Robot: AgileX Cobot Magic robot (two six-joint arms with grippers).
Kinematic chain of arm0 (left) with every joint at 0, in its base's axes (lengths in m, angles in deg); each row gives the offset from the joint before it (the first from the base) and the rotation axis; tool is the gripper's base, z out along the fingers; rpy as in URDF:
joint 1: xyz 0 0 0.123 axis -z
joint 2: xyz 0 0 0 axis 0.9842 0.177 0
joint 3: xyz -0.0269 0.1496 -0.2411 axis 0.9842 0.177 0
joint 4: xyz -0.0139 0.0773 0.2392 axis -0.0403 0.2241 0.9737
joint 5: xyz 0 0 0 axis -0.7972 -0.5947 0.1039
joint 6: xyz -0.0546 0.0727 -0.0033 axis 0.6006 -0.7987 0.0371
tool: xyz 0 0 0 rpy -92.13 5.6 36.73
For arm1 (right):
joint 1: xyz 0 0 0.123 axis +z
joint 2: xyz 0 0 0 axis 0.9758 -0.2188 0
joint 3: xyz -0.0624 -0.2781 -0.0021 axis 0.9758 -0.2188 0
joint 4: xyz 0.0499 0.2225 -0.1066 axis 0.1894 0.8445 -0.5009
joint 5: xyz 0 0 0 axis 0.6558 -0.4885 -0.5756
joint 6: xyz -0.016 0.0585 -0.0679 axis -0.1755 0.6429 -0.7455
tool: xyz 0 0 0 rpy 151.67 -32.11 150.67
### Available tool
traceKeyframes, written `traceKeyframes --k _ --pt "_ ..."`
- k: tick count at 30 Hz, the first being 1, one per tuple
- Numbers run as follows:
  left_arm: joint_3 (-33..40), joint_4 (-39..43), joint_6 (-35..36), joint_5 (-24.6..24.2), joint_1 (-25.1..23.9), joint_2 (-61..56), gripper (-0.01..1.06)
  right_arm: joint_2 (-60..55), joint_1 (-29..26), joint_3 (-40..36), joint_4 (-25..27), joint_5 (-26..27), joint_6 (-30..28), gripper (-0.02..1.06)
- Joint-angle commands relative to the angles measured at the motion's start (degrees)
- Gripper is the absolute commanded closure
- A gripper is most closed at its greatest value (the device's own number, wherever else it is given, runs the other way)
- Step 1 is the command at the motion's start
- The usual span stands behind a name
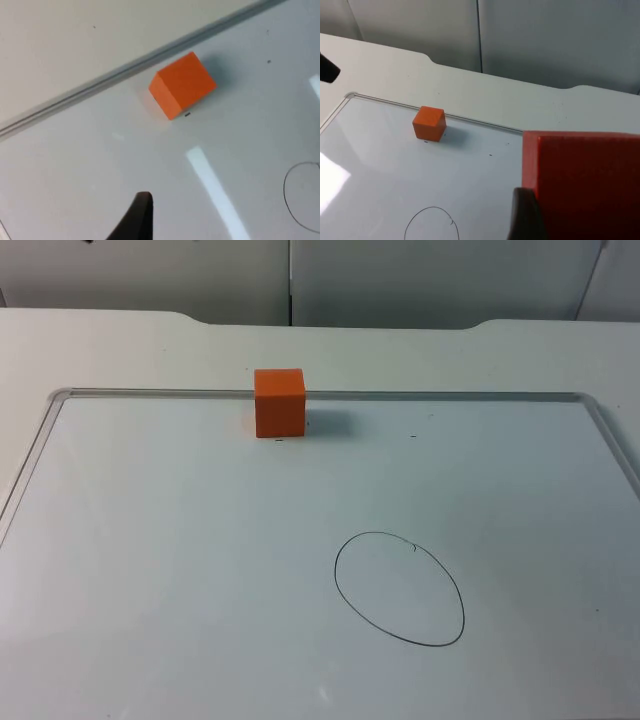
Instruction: Pick up one cube with the left hand and another cube with the right hand. First place the cube in the right hand at the target position, then stack the cube in the left hand on top.
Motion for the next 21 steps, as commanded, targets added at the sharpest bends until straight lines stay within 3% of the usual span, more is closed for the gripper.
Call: traceKeyframes --k 1,9,12,21 --pt "3.46 1.90 -1.46 1.32 3.40 -1.29 0.11 0.17 -0.29 -0.24 0.00 0.72 0.02 1.05" --pt "5.99 10.23 2.62 12.01 11.34 4.24 0.11 0.17 -0.29 -0.24 0.00 1.18 0.02 1.05" --pt "5.03 11.55 4.12 15.11 12.08 8.25 0.11 0.04 -0.29 -0.24 0.52 1.42 0.02 1.05" --pt "-8.61 11.12 9.62 10.69 12.08 21.01 0.11 0.04 -0.29 -0.24 0.51 1.42 0.13 1.05"
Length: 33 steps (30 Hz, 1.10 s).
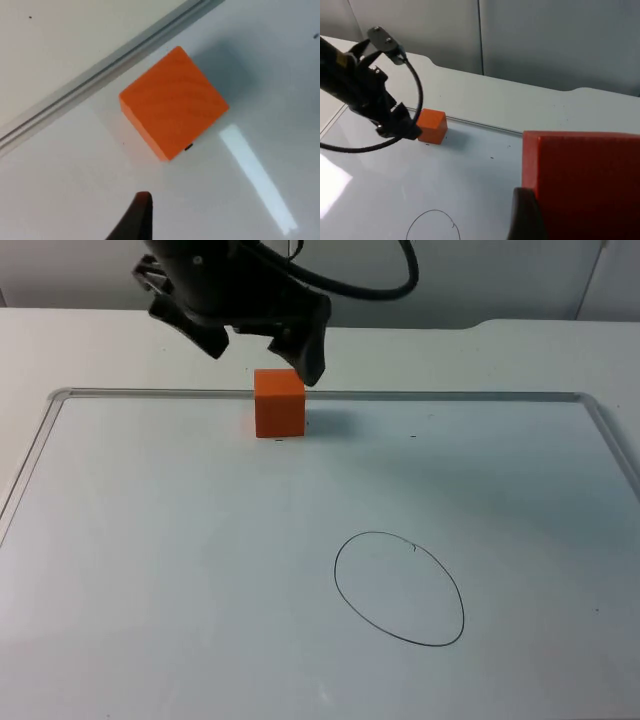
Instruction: Pick up one cube with the left hand and another cube with the right hand. First place the cube in the right hand at the target position, then stack the cube in the left hand on top.
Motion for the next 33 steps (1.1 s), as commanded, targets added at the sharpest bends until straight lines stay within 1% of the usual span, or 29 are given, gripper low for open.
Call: traceKeyframes --k 1,2,3,5,8,9,12,13,14,17,21,28,33 --pt "-4.60 0.06 4.40 -0.71 0.31 3.24 0.11 0.04 -0.29 -0.24 0.36 1.15 0.13 1.05" --pt "-6.83 0.19 6.52 -0.71 0.31 4.96 0.11 0.04 -0.29 -0.24 0.36 1.15 0.13 1.05" --pt "-6.83 0.19 6.52 -0.71 0.31 4.96 0.11 0.04 -0.29 -0.24 0.36 1.15 0.13 1.05" --pt "-10.52 0.19 10.94 -0.71 0.18 7.84 0.11 0.04 -0.29 -0.24 0.36 1.15 0.13 1.05" --pt "-15.15 0.19 15.53 -1.11 0.29 12.39 0.11 0.04 -0.29 -0.24 0.36 1.15 0.13 1.05" --pt "-15.15 0.19 15.53 -1.11 0.29 12.39 0.11 0.04 -0.29 -0.24 0.36 1.15 0.13 1.05" --pt "-18.37 0.79 19.13 -1.69 0.29 16.08 0.11 0.04 -0.29 -0.24 0.36 1.51 0.01 1.05" --pt "-19.01 2.10 21.17 -1.71 0.29 16.88 0.11 0.04 -0.29 -0.24 0.25 1.48 0.01 1.05" --pt "-19.01 2.10 21.17 -1.71 0.29 16.88 0.11 0.04 -0.29 -0.24 0.25 1.48 0.01 1.05" --pt "-19.49 6.41 25.29 -1.60 0.29 18.61 0.11 0.04 -0.29 -0.35 0.25 1.48 0.01 1.05" --pt "-19.49 6.61 25.63 -1.70 0.29 20.08 0.11 0.04 -0.29 -0.28 -0.22 1.48 0.01 1.05" --pt "-19.49 6.70 25.64 0.09 0.29 20.21 0.11 0.04 -0.29 -0.28 -0.31 1.92 -0.33 1.05" --pt "-19.49 7.87 27.09 1.57 0.29 20.21 0.15 0.04 -0.29 -0.28 -0.31 2.15 -0.33 1.05"
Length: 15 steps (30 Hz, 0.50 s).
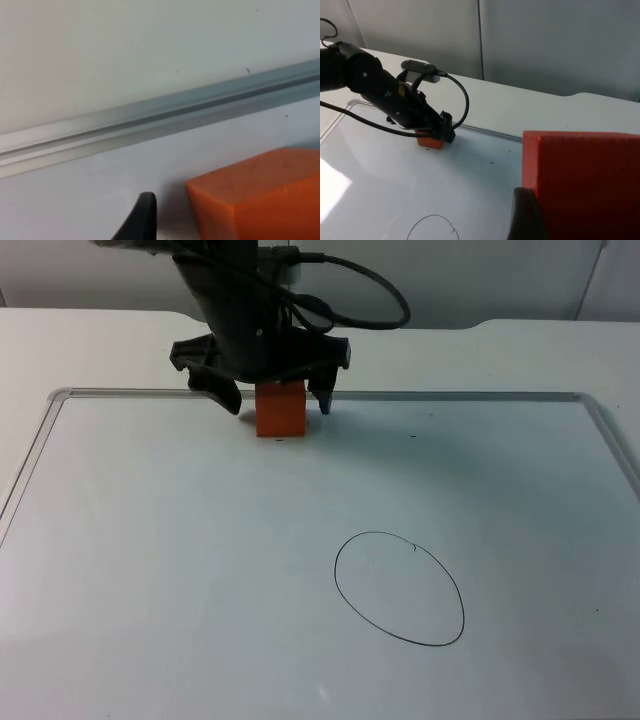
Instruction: Pick up one cube with the left hand and another cube with the right hand. First place the cube in the right hand at the target position, then stack the cube in the left hand on top.
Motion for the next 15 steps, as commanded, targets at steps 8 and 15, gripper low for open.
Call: traceKeyframes --k 8,15 --pt "-0.59 0.67 1.21 2.80 0.29 -0.23 0.20 0.04 -0.29 -0.28 -0.40 1.15 -0.33 1.05" --pt "-0.59 0.38 1.21 4.19 0.29 -0.23 0.85 0.04 -0.29 -0.28 -0.40 1.17 -0.44 1.05"
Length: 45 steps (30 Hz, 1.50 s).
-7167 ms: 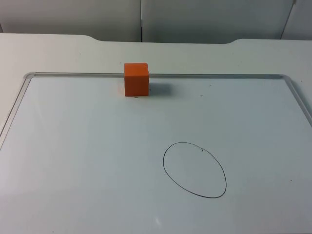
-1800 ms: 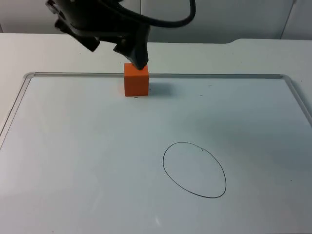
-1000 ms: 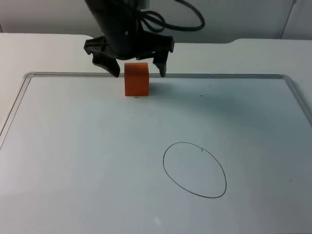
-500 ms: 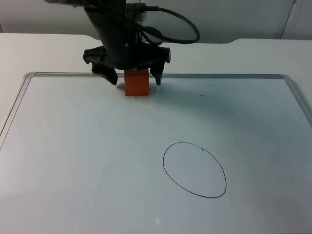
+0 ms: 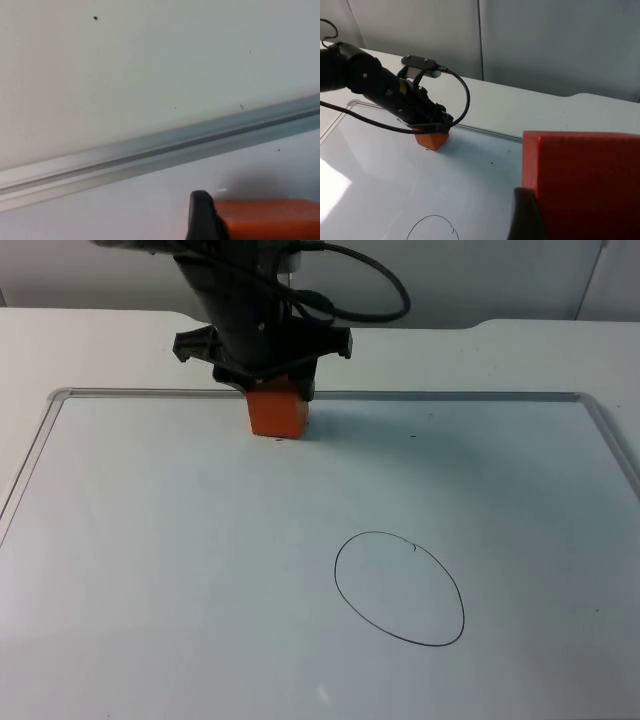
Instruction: Pick up one cube with the left hand and another cube with the right hand. First place the cube in the right hand at the target position, then stack the cube in the left hand on top.
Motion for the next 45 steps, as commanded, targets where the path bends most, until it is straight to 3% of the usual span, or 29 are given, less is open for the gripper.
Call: traceKeyframes --k 1,4,12,20,24,29,30,32,34,39,45 --pt "-0.59 -0.70 0.48 -0.08 0.29 -0.36 0.93 0.04 -0.29 -0.28 -0.40 1.07 -0.47 1.05" --pt "-0.59 -0.70 0.31 -2.46 0.29 -0.94 1.01 0.04 -0.29 -0.28 -0.89 1.07 -0.73 1.05" --pt "-0.49 -0.80 -10.25 -13.77 0.90 -10.03 1.01 0.04 -0.29 -0.28 -1.45 2.19 -0.79 1.05" --pt "0.91 -0.53 -15.37 -20.04 2.90 -21.28 1.01 0.04 -0.29 -0.28 -1.35 2.17 -0.82 1.05" --pt "9.20 0.99 -15.50 -15.18 2.90 -29.12 1.01 0.04 -0.29 -0.28 -1.35 2.17 -0.82 1.05" --pt "32.36 0.75 -17.29 -2.19 2.90 -45.03 1.01 0.04 -0.29 -0.28 -1.35 2.06 -0.82 1.05" --pt "32.36 0.75 -17.29 -2.19 2.90 -45.03 1.01 0.04 -0.29 -0.28 -1.35 2.06 -0.82 1.05" --pt "41.95 -1.48 -17.17 2.30 2.90 -51.68 1.01 0.04 -0.29 -0.28 -1.23 2.05 -0.67 1.05" --pt "44.98 -3.18 -17.58 2.72 2.90 -54.14 1.01 0.04 -0.29 -0.28 -1.23 2.05 -0.29 1.05" --pt "56.02 -4.09 -21.27 -4.21 2.90 -63.48 1.01 0.04 -0.29 -0.28 -0.98 2.05 0.16 1.05" --pt "63.46 -3.23 -21.02 -6.60 2.90 -70.72 1.01 -0.33 -0.29 -0.28 0.86 0.65 0.16 1.05"
